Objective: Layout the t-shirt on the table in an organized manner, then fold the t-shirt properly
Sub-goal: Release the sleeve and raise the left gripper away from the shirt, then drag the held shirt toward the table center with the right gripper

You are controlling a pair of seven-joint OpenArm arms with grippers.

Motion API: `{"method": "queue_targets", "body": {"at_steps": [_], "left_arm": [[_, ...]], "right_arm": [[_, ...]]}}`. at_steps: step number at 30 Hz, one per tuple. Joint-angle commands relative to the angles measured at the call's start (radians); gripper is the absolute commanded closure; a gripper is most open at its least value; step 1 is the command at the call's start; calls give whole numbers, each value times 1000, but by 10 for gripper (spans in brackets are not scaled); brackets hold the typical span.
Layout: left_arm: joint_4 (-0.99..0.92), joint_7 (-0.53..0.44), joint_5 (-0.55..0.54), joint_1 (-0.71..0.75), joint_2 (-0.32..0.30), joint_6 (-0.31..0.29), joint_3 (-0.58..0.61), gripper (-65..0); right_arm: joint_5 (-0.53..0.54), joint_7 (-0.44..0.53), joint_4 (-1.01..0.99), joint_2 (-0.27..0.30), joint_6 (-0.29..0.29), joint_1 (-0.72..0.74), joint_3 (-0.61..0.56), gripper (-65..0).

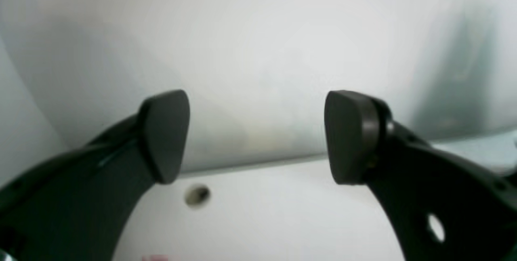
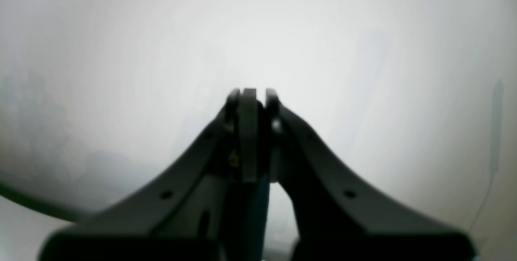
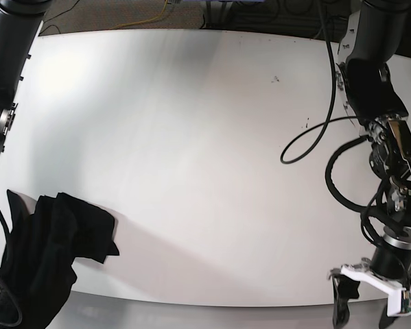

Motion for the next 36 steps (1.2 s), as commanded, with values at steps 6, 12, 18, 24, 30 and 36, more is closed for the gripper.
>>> {"method": "queue_targets", "body": {"at_steps": [6, 12, 18, 24, 30, 36], "left_arm": [[16, -27, -46, 106, 40, -4, 6, -493], [16, -28, -46, 137, 42, -4, 4, -493], [16, -30, -46, 169, 35, -4, -2, -493], [33, -30, -44, 183, 6, -4, -36, -493], [35, -30, -44, 189, -43, -4, -85, -493], [35, -28, -44, 189, -90, -4, -163, -493]], "right_arm": [[-11, 35, 13, -33, -10, 6, -5, 0], [-11, 35, 13, -67, -10, 1, -45, 0], [-11, 35, 5, -128, -10, 1, -75, 0], [-35, 35, -22, -271, 8, 1, -77, 0], [-141, 40, -98, -481, 39, 9, -77, 0], [-273, 75, -190, -692, 39, 50, -78, 0]]}}
